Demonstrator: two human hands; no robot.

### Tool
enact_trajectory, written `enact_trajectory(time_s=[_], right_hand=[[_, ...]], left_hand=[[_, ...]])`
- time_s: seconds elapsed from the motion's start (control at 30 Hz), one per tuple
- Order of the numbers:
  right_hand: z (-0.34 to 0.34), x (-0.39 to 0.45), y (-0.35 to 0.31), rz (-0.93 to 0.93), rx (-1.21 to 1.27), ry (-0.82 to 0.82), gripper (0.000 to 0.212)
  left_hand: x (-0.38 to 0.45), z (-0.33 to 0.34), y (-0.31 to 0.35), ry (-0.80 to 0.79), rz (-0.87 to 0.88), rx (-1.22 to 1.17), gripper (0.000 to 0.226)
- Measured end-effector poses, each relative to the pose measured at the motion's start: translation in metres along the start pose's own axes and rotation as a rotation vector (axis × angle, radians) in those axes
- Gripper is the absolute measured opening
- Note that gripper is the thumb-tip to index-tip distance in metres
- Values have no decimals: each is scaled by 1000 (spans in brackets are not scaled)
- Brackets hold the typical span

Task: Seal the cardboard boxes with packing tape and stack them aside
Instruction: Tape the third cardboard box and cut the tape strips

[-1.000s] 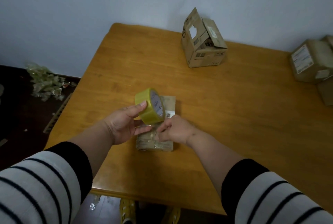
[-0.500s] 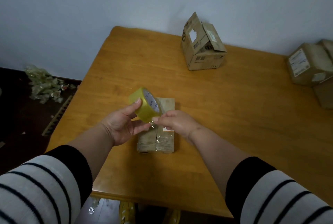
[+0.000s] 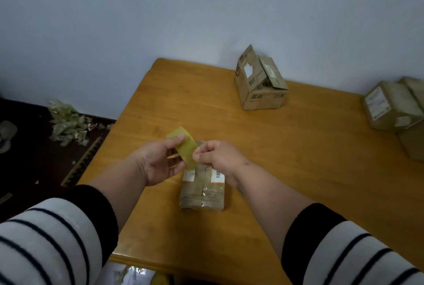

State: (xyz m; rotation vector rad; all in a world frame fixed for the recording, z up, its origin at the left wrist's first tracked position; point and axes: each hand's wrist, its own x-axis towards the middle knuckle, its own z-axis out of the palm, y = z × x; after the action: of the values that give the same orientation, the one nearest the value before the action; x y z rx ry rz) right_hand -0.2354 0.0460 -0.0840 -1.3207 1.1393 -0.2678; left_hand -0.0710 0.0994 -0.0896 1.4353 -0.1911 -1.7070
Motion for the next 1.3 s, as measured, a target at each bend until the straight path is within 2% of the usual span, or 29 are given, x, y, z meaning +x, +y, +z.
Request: enact_trajectory(time_s=[0.1,0.17,0.23,0.3,0.37,0.5,0.7,0.83,0.9,1.07,1.2,1.3], right_hand=[[0,-3,-10,47,42,-21,15],[-1,-5,-16,72,67,-11,14],[-5,-6,-23,87,109,21,15],[-10,-8,-30,111,161,33,14],[-16,-10,-36,147,196,20,13],[-22,-14,-44,173,204,-24,19],[-32,-14,-41,176,192,-60,16],[-34,-8,-40,226,228,-77,15],[-32,-2,-43,243,253,-71,18],[-21,16,-58,312,328,-15,24],[-7,35,-73,330,352,31,27],[3,52,-83,333,360,57,26]], left_hand=[[-5,8,5,51,80,141,19],[-9,14,6,141,197,176,29],[-13,17,9,184,312,126,48],[-19,19,12,65,372,157,59],[-24,24,11,-40,405,290,68],[-26,36,8,72,505,569,46],[-21,43,-1,190,652,563,19],[-20,43,-2,132,627,613,31],[-14,40,1,151,633,664,35],[9,26,20,292,748,919,20],[21,12,39,342,838,1114,7],[27,0,56,384,945,1245,10]])
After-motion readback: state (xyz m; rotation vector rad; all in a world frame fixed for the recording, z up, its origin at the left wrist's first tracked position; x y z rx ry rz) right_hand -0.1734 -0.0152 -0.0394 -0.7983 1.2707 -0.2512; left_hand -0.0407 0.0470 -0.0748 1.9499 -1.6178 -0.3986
